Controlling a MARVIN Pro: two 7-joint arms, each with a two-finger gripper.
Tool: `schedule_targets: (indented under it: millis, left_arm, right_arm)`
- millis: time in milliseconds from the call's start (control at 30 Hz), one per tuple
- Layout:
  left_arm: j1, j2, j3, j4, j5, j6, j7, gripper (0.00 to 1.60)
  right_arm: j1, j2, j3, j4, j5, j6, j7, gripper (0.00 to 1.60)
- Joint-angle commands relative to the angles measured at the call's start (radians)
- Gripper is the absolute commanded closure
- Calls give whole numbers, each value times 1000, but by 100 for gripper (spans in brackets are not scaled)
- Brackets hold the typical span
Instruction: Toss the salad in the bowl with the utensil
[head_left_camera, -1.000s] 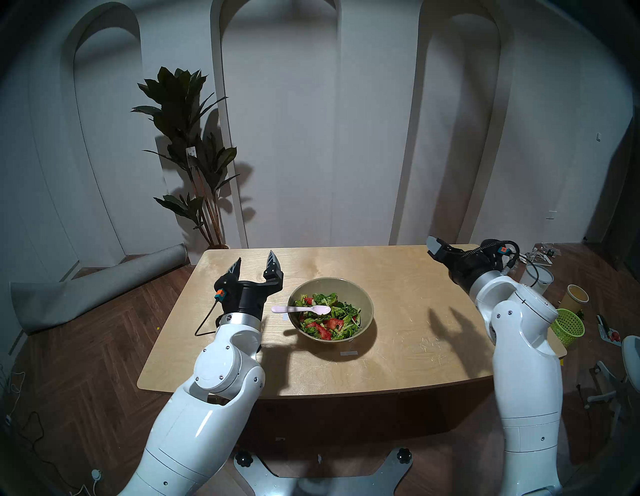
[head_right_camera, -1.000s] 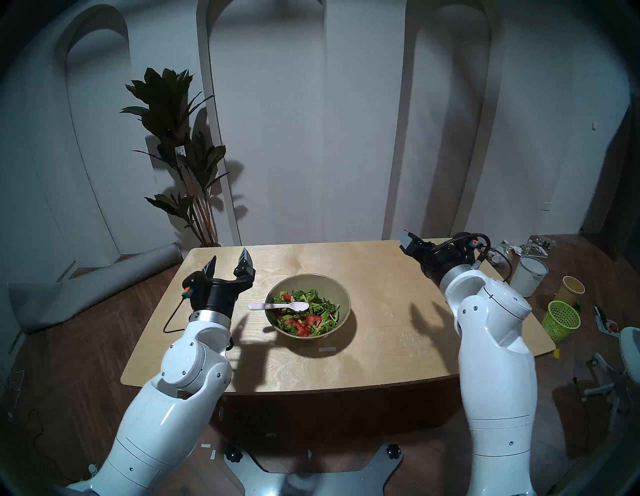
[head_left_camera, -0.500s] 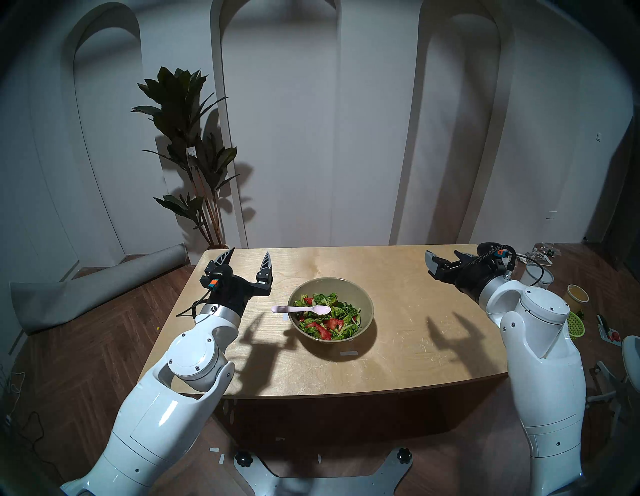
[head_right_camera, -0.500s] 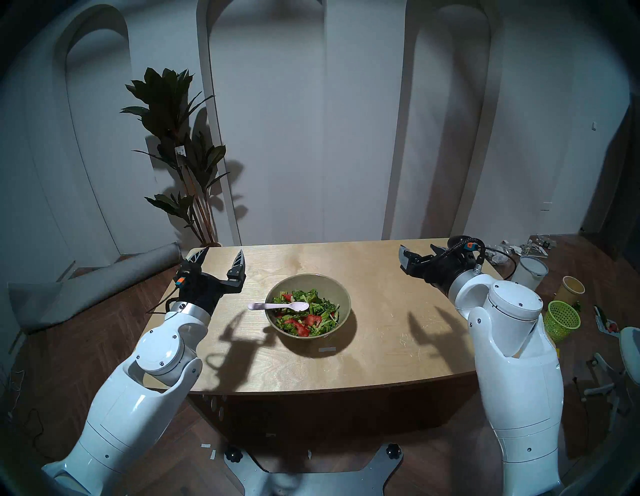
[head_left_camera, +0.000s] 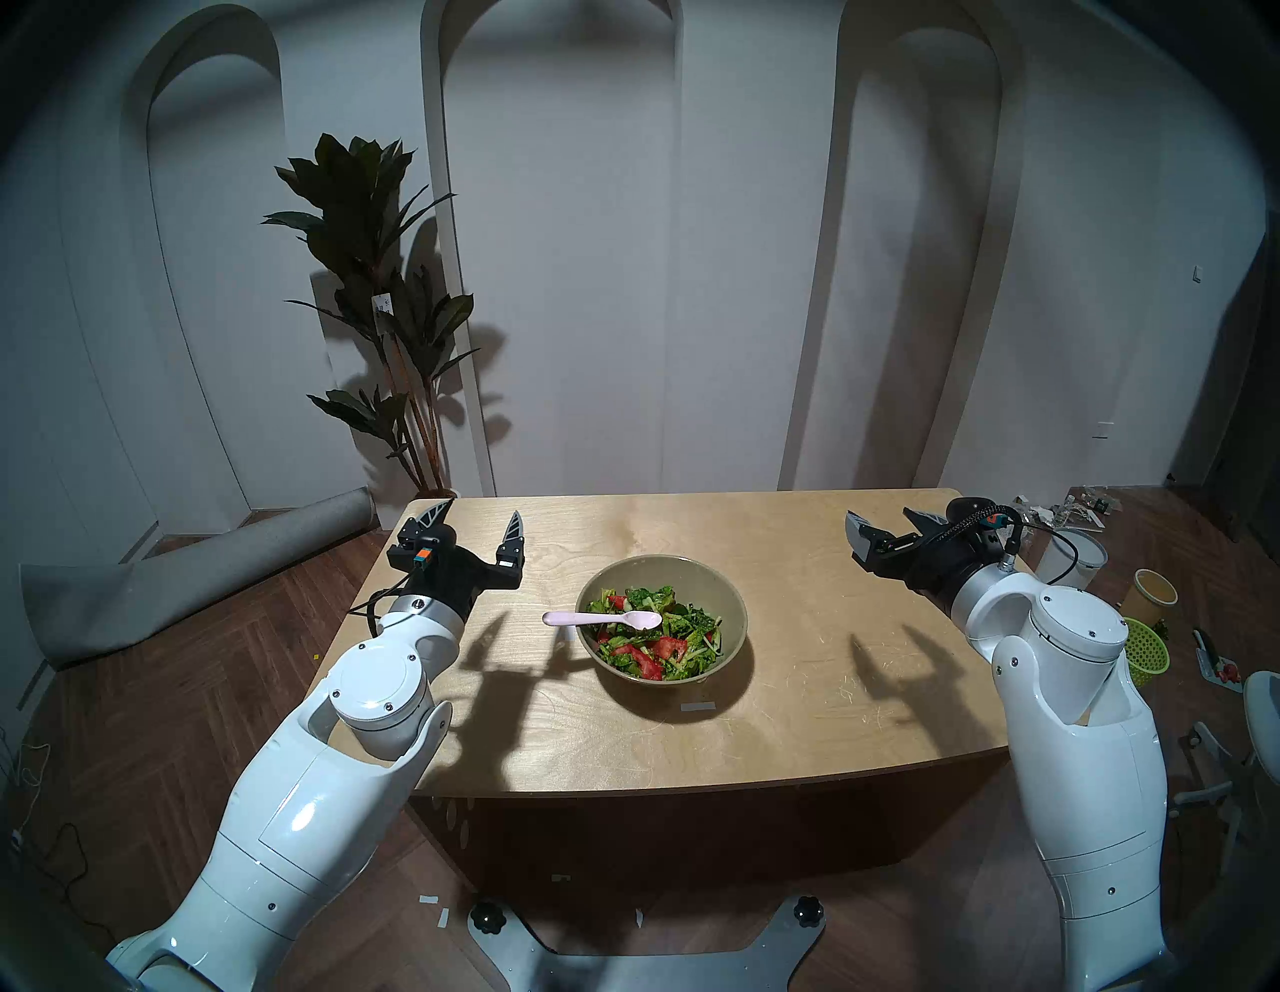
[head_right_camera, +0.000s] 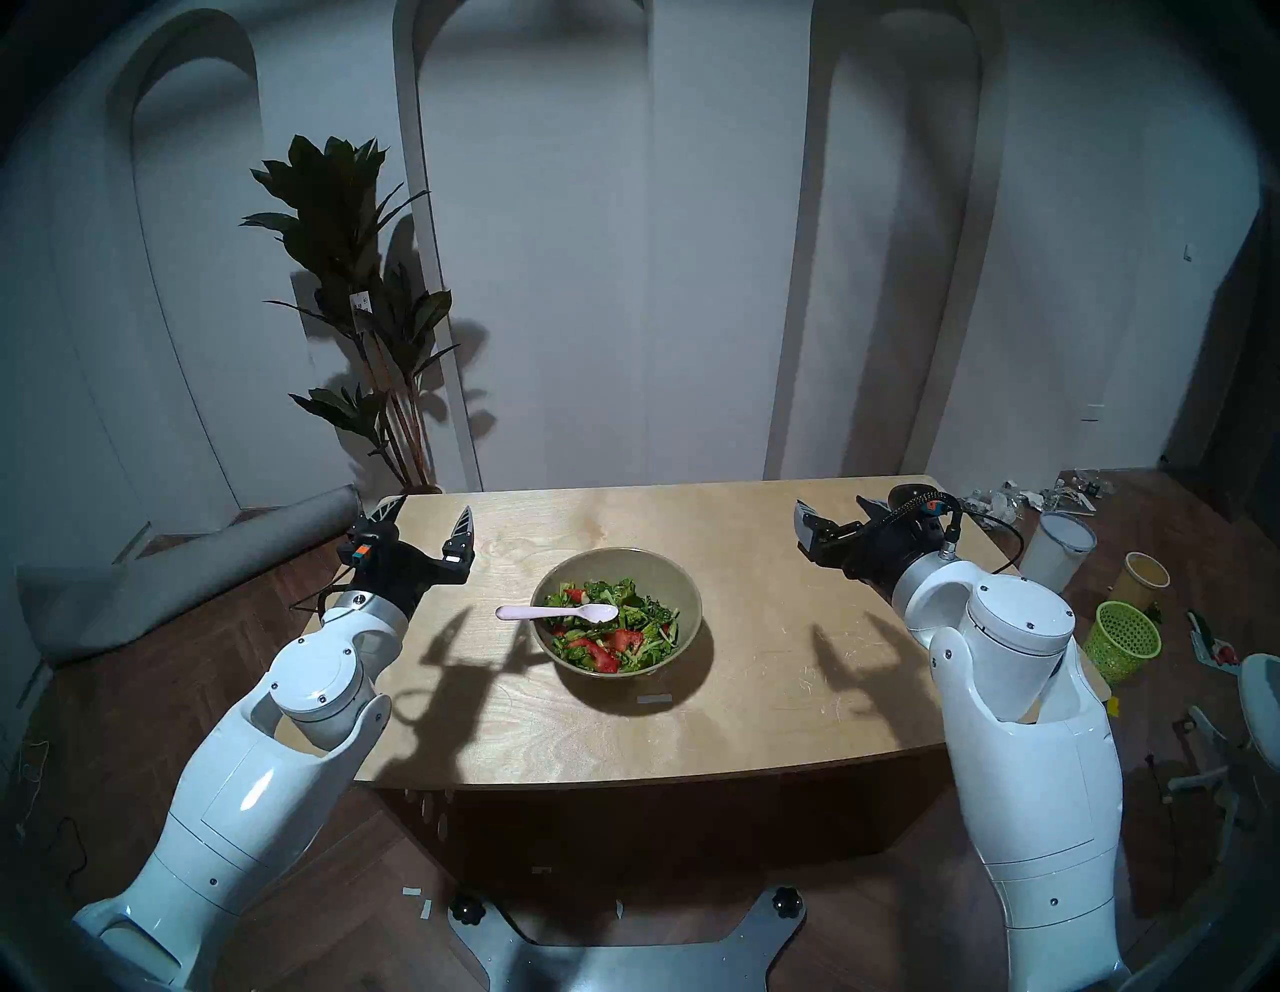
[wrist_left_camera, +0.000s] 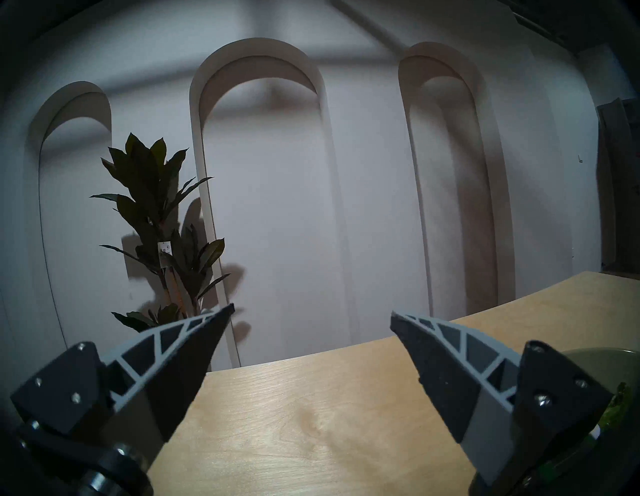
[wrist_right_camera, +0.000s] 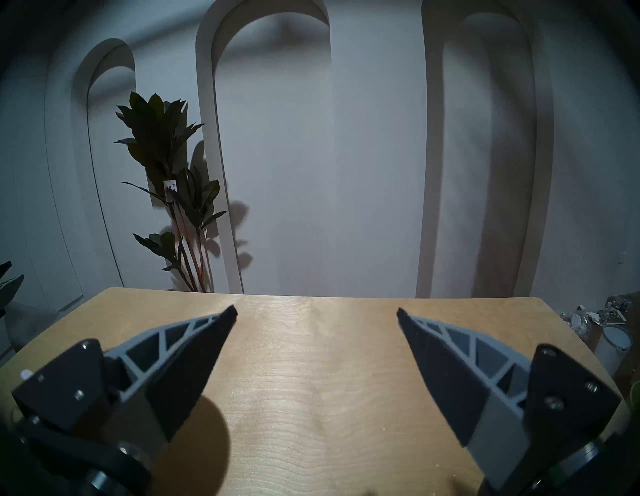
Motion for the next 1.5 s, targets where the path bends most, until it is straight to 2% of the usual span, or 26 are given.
schedule_targets:
  millis: [0,267,467,767,1467]
  left_arm:
    - [-50,-20,-16,-4,2,1,25,0]
    - [-51,-23,-22,5,-2,8,31,0]
    - [-54,-13,-10,24,35,-22,34,0]
    - [-58,9,-14,25,59,-18,28,0]
    - [-57,4,-18,26,67,-19,23,0]
  right_arm:
    - [1,-24,3,-6,1,-33,-11,0]
    - [-1,-31,-2,1,-3,-59,-17,0]
    - [-7,-42,-5,17,-14,-85,-35,0]
    - [-4,-50,-8,31,-24,-111,-40,0]
    - [-3,-59,-4,33,-35,-116,-31,0]
